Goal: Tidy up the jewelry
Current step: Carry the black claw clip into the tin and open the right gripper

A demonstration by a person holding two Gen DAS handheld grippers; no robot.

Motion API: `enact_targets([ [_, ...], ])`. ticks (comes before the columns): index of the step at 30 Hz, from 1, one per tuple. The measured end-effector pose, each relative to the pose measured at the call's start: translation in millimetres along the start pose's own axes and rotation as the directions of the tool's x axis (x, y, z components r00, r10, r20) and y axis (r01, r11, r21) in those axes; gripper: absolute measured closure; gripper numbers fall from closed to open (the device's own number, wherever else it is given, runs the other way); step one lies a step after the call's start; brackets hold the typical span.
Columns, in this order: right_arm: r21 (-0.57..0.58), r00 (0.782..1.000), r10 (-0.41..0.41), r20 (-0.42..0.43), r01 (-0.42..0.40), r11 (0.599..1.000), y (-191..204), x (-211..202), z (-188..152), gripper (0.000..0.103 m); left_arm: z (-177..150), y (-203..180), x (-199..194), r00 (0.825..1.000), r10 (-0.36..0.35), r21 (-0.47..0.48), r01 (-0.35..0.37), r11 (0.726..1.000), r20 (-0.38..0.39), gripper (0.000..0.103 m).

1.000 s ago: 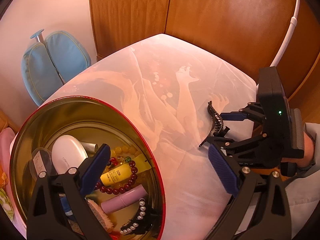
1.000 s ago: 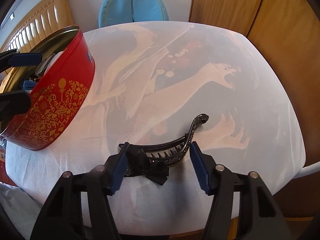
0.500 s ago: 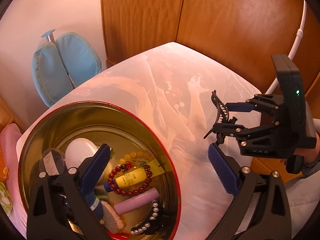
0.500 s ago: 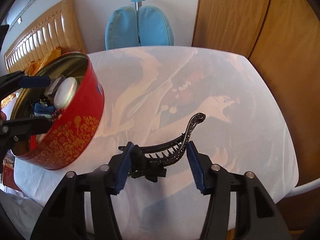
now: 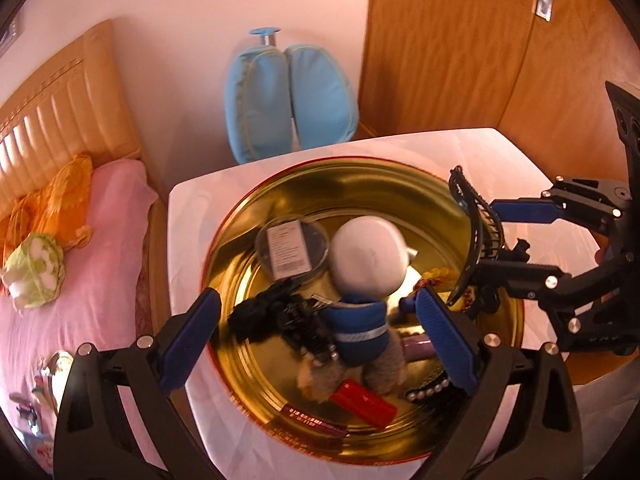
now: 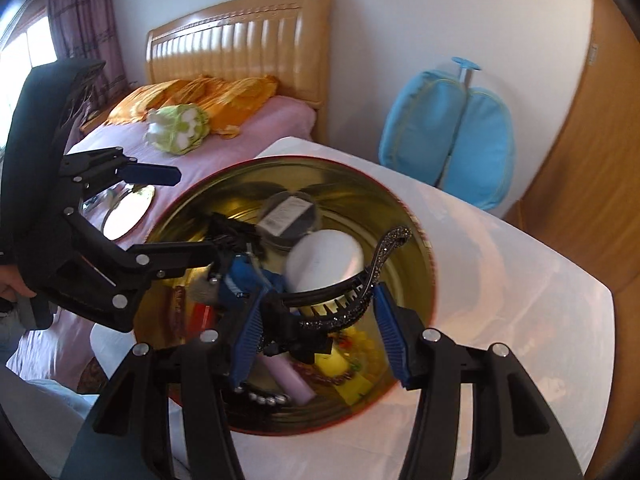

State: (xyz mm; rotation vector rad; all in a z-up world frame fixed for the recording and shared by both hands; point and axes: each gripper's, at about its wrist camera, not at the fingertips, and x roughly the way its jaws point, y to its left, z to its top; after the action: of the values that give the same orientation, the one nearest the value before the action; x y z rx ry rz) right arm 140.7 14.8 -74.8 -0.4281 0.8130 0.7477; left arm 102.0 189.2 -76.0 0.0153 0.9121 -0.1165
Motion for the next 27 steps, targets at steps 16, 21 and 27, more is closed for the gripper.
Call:
enact_targets([
  [16,-0.159,0.998,0.034,-0.057,-0.043,0.986,48.6,36.7,5.4,0.008,-41.5,33.1,-22.2,0.997,0.078,-0.149,-0.079,0.986,-0.012,0.008],
  [21,-0.141,0.999,-0.013,-0.049,0.006,0.99,35.9,25.2,0.6,0.007,-35.3,22.6,-19.7,0.998,0.061,-0.133,-0.061,0.989,-0.006,0.008],
  [27,-0.112,0.996,-0.027,-0.082,0.017,0.994,19.0,7.6,-8.9,0.007,-22.5,6.6,-22.9,0.999,0.022,-0.092,-0.019,0.996,0.031,0.008],
])
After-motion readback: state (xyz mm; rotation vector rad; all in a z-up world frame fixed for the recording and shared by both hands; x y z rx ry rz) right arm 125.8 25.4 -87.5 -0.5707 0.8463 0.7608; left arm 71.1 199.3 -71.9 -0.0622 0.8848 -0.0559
